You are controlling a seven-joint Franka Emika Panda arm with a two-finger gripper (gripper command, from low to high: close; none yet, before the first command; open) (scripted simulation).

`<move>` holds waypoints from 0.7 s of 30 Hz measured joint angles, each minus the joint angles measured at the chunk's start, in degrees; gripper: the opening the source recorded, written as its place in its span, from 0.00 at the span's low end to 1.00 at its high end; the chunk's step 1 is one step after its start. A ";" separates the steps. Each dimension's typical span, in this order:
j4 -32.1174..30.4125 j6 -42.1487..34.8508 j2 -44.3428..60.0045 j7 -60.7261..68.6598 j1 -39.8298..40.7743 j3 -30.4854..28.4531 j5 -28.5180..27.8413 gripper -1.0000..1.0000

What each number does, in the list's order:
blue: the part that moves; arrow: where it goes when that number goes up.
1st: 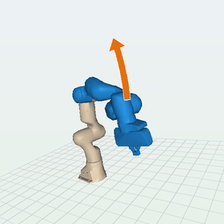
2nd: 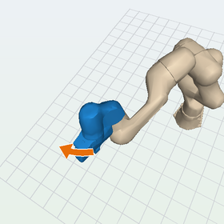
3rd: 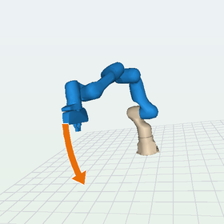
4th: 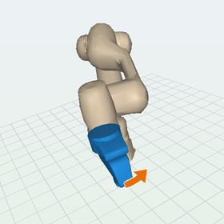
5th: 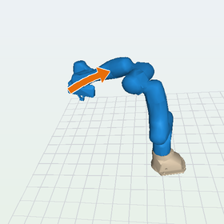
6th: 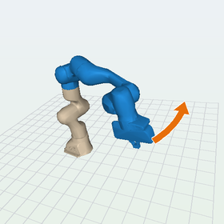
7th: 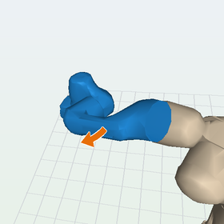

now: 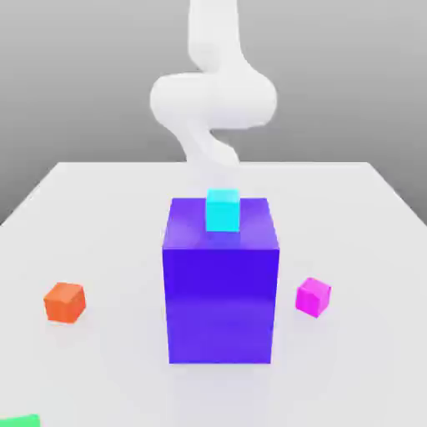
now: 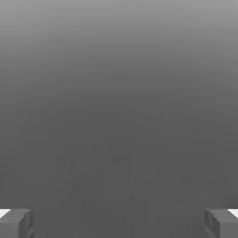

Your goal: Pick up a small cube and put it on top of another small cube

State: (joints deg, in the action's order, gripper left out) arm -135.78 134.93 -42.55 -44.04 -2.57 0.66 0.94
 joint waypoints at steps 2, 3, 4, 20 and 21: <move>-3.82 3.05 3.25 1.75 -2.50 0.76 0.89 0.50; -5.70 4.55 4.85 2.61 -3.75 1.17 1.31 0.50; -7.57 6.03 6.44 3.45 -5.01 1.59 1.70 0.50; -35.82 36.20 41.45 13.91 -24.57 11.49 3.26 0.50; -35.66 38.12 43.83 12.91 -25.54 10.47 1.60 0.50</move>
State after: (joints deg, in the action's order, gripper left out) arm -171.43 173.05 1.28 -31.13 -28.11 11.12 2.54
